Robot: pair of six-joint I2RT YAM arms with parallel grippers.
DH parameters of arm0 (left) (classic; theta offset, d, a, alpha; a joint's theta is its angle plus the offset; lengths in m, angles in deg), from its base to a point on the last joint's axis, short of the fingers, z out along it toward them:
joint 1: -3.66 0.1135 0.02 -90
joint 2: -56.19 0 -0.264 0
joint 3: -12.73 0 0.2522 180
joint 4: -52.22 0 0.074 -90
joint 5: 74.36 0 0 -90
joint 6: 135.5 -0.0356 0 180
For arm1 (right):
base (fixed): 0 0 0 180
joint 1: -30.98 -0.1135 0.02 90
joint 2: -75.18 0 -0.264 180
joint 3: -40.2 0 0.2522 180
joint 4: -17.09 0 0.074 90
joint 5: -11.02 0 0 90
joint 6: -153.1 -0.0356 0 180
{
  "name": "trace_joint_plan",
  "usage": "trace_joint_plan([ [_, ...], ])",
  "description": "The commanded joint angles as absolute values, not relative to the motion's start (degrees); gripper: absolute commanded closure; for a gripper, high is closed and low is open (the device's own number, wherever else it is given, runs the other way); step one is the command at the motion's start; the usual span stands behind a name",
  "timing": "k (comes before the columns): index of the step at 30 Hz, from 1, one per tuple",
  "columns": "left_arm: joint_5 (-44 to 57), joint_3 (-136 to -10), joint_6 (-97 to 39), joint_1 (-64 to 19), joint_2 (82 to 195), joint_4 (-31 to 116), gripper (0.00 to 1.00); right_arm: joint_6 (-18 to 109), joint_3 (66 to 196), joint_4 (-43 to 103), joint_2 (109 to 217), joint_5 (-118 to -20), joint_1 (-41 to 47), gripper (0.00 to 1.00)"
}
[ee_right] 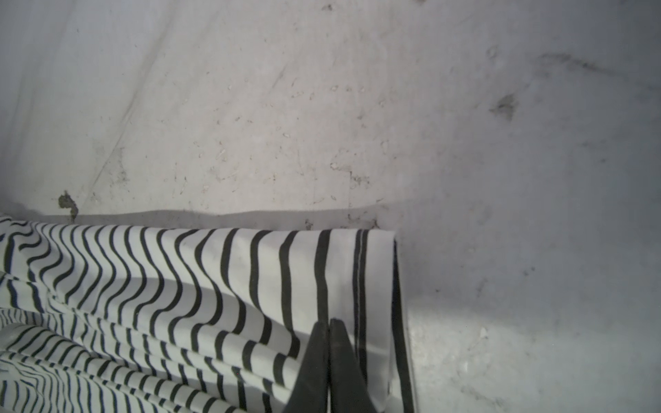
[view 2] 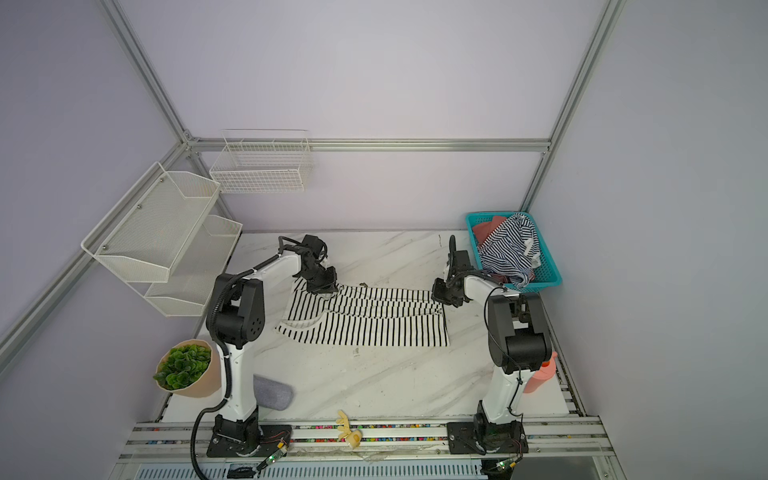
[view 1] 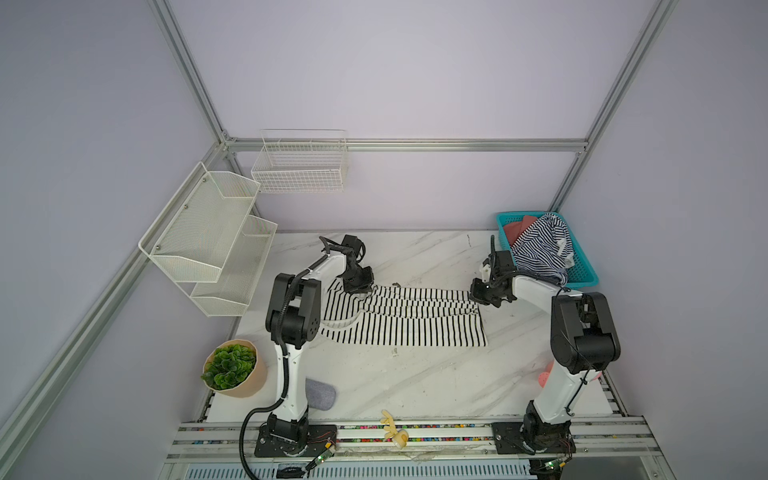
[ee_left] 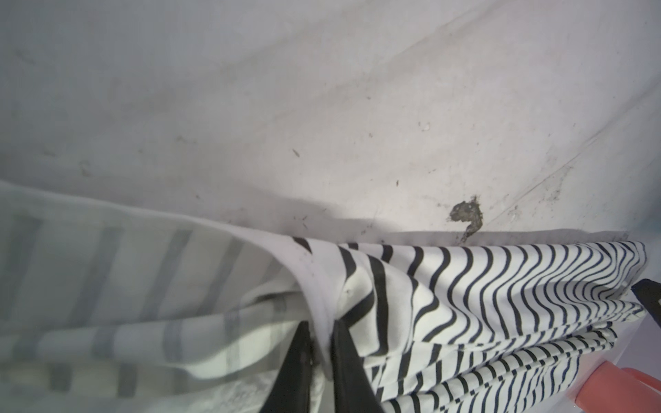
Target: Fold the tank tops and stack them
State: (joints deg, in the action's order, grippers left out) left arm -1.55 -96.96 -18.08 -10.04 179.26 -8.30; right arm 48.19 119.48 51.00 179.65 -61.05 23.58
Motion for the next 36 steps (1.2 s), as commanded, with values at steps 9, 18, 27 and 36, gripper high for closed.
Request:
trace_joint_plan([
  [9, -1.4, -88.5, -17.4, -10.3, 171.2, -5.4, 0.98, 48.8, 115.2, 52.3, 175.6, -61.5, 23.8, 1.0],
  [18, -0.9, -80.3, -16.2, -10.5, 167.3, -2.8, 0.95, 49.0, 113.6, 52.8, 174.1, -62.3, 23.8, 1.0],
  [27, 0.4, -79.7, -14.8, -10.4, 162.4, -2.6, 0.61, 48.9, 112.7, 52.3, 174.6, -62.4, 23.8, 1.0],
  [36, 9.3, -99.6, -19.2, -8.4, 167.8, -13.5, 0.57, 48.8, 113.6, 52.0, 175.4, -62.2, 23.8, 1.0],
])
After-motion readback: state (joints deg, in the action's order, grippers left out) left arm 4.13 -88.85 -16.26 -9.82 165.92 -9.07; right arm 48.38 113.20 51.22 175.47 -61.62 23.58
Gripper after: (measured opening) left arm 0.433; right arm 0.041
